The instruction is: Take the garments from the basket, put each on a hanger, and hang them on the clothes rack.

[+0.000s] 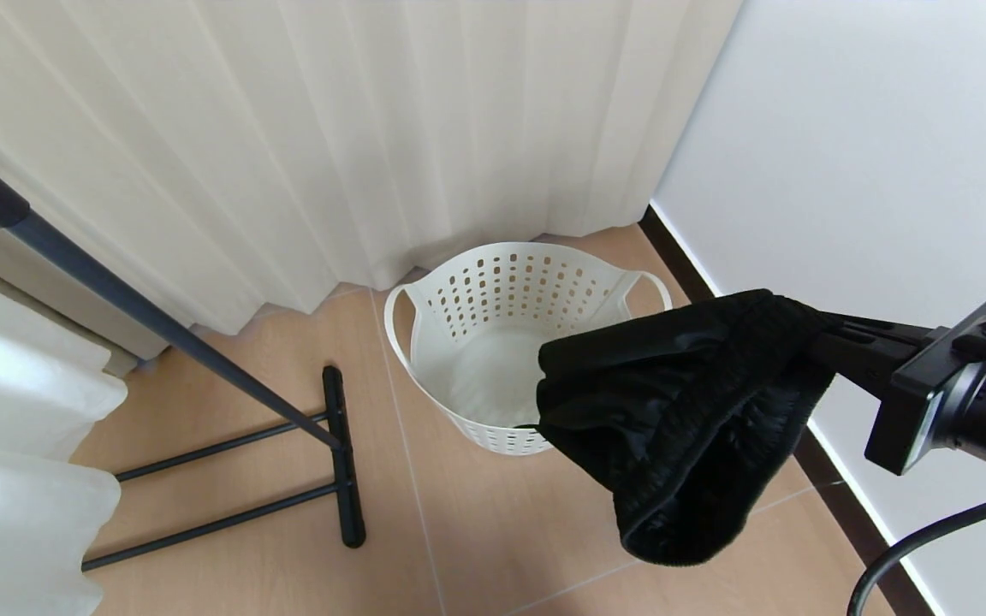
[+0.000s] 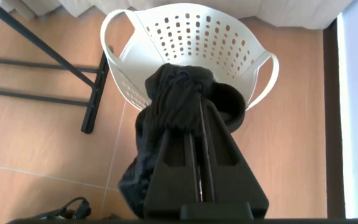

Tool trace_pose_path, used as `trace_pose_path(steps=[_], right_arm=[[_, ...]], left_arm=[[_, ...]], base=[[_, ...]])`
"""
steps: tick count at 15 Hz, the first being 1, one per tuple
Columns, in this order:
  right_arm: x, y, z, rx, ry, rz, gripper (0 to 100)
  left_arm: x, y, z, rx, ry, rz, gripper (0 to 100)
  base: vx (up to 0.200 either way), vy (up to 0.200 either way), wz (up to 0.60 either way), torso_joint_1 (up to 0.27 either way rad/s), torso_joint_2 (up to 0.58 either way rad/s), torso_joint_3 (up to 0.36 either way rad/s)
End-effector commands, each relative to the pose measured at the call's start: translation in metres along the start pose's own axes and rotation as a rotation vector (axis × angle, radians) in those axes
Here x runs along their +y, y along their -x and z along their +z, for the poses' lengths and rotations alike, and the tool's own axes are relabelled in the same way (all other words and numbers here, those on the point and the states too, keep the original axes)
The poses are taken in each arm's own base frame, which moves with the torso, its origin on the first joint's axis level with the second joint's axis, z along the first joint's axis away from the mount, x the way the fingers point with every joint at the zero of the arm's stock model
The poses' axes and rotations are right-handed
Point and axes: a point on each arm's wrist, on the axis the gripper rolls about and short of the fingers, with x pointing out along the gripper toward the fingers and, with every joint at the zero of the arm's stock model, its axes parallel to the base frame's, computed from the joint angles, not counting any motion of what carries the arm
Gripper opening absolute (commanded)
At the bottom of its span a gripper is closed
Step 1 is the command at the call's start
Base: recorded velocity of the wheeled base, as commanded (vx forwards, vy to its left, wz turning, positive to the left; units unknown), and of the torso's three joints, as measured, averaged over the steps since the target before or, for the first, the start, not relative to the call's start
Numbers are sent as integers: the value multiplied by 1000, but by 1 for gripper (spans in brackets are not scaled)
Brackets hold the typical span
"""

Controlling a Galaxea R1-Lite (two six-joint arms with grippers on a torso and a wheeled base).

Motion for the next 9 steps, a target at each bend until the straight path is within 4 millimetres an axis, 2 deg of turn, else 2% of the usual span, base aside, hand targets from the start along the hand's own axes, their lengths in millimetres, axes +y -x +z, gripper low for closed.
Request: trace_pose_path(steps=[1,5,9], right_arm=[[-3,7,3,-22,-7,-5,0],[-3,6,2,-19,-3,-6,0],[-3,5,-1,-9,3,-7,0]], left_arm=[[0,0,0,0,-1,-2,100],[0,0,0,0,-1,-2,100],[0,0,0,1,-1,-3,100]], base=[[0,0,0,0,0,0],[0,0,0,0,0,0],[0,0,0,1,0,134]])
